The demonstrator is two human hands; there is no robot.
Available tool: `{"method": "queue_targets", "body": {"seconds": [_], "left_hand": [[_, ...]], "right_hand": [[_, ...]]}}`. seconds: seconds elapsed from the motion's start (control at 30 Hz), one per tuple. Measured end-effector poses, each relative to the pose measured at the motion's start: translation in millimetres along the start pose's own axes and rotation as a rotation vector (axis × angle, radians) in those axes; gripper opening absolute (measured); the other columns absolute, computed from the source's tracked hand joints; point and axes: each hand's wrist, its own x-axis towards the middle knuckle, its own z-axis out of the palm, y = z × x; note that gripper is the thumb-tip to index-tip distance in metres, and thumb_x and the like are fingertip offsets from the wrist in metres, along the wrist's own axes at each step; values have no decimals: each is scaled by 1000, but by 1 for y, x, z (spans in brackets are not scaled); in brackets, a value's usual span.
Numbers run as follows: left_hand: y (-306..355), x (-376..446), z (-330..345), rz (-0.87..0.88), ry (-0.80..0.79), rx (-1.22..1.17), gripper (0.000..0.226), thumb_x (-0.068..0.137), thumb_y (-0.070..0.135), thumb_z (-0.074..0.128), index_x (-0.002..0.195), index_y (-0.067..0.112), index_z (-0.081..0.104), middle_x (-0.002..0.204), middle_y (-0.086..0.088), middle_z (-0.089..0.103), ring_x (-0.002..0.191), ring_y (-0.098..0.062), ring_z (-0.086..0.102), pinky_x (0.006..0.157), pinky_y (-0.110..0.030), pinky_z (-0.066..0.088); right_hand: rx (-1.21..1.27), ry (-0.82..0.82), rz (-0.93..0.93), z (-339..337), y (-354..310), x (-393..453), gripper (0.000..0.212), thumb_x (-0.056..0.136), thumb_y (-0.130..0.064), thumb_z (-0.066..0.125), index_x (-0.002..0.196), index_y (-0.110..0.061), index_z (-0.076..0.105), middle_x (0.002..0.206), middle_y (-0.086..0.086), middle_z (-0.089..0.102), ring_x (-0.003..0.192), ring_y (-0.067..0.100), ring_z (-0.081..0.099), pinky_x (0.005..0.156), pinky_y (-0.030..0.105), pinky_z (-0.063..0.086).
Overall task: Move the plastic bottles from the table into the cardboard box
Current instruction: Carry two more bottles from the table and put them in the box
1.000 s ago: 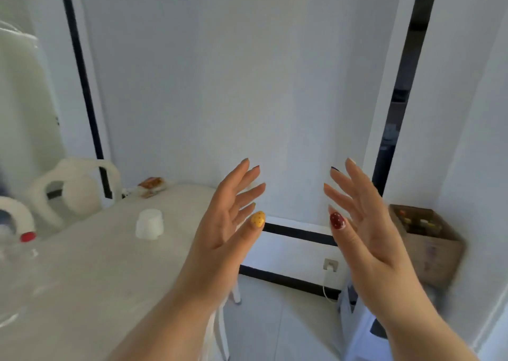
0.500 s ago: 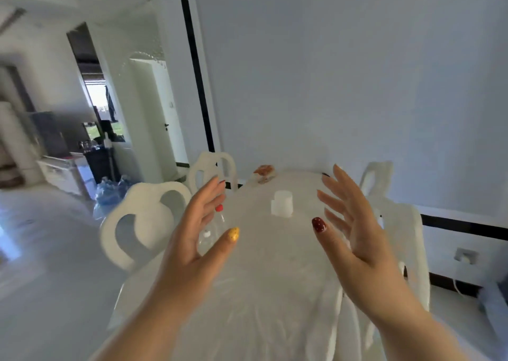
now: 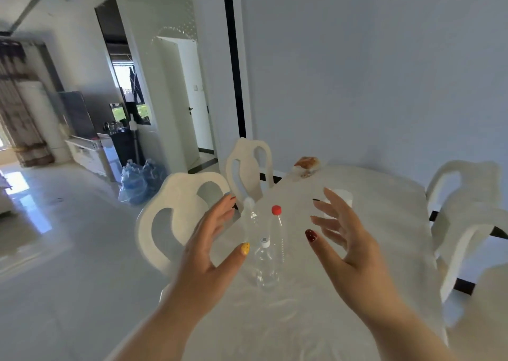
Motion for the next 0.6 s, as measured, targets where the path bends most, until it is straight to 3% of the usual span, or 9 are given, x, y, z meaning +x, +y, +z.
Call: {"method": "queue_targets", "body": {"seconds": [0.23, 0.37, 0.47, 0.6], "left_hand": [[-104, 61, -7, -129, -68, -110, 72, 77, 37, 63, 145, 27, 43, 141, 26, 53, 131, 0, 50, 107, -16, 38], [-175, 99, 0, -213, -152, -143, 66, 80, 30, 65, 143, 36, 44, 140, 21, 55, 130, -1, 51, 109, -30, 39], [-228, 126, 8, -250, -221, -158, 64, 79, 36, 64, 140, 41, 46, 139, 23, 54, 130, -2, 52, 110, -34, 41], [-291, 161, 22, -284, -352, -118, 67, 80, 36, 63, 143, 39, 43, 144, 18, 49, 135, 0, 45, 114, -37, 38]], "right_hand": [[-72, -50, 208, 77, 74, 46, 72, 72, -60, 59, 139, -41, 45, 122, -19, 64, 110, 3, 65, 98, 25, 51], [-139, -37, 358, 119, 118, 64, 61, 82, -38, 73, 137, -38, 48, 116, -20, 65, 105, -1, 65, 96, 22, 51], [-211, -3, 472, 147, 151, 72, 60, 81, -35, 76, 135, -38, 50, 115, -19, 66, 103, -3, 64, 93, 18, 49], [-337, 80, 628, 180, 187, 77, 68, 76, -39, 80, 137, -35, 50, 120, -15, 66, 110, 2, 62, 98, 30, 50]]}}
